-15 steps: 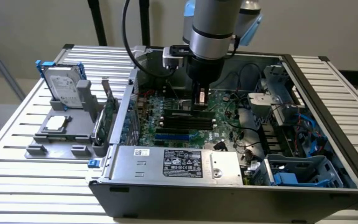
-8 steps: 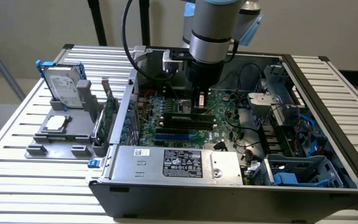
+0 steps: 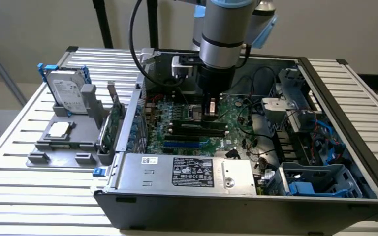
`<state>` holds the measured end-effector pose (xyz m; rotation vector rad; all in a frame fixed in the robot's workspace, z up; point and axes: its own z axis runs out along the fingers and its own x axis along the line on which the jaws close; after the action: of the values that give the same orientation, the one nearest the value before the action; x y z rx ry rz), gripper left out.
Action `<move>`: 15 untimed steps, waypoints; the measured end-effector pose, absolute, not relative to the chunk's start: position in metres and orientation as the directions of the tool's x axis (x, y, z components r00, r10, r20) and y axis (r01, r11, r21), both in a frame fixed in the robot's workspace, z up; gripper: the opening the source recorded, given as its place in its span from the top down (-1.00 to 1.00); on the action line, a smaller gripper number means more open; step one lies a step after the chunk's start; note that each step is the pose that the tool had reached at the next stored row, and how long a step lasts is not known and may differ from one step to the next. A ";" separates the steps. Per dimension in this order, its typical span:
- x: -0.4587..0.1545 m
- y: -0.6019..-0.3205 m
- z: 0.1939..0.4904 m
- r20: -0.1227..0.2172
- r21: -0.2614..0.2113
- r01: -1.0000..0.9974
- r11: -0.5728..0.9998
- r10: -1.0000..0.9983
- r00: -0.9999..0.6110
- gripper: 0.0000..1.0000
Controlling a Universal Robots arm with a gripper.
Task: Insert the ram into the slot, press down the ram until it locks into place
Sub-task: 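Insert the ram into the slot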
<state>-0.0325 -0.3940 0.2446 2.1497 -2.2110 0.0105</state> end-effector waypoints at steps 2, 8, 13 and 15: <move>-0.032 -0.393 0.244 0.046 0.035 -0.999 0.029 -0.999 -0.027 0.75; -0.032 -0.391 0.240 0.046 0.035 -0.999 0.029 -0.999 -0.027 0.75; -0.032 -0.391 0.237 0.046 0.035 -0.999 0.029 -0.999 -0.027 0.75; -0.032 -0.391 0.236 0.046 0.035 -0.999 0.029 -0.999 -0.027 0.75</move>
<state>-0.0323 -0.3913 0.2361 2.1502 -2.2107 0.0104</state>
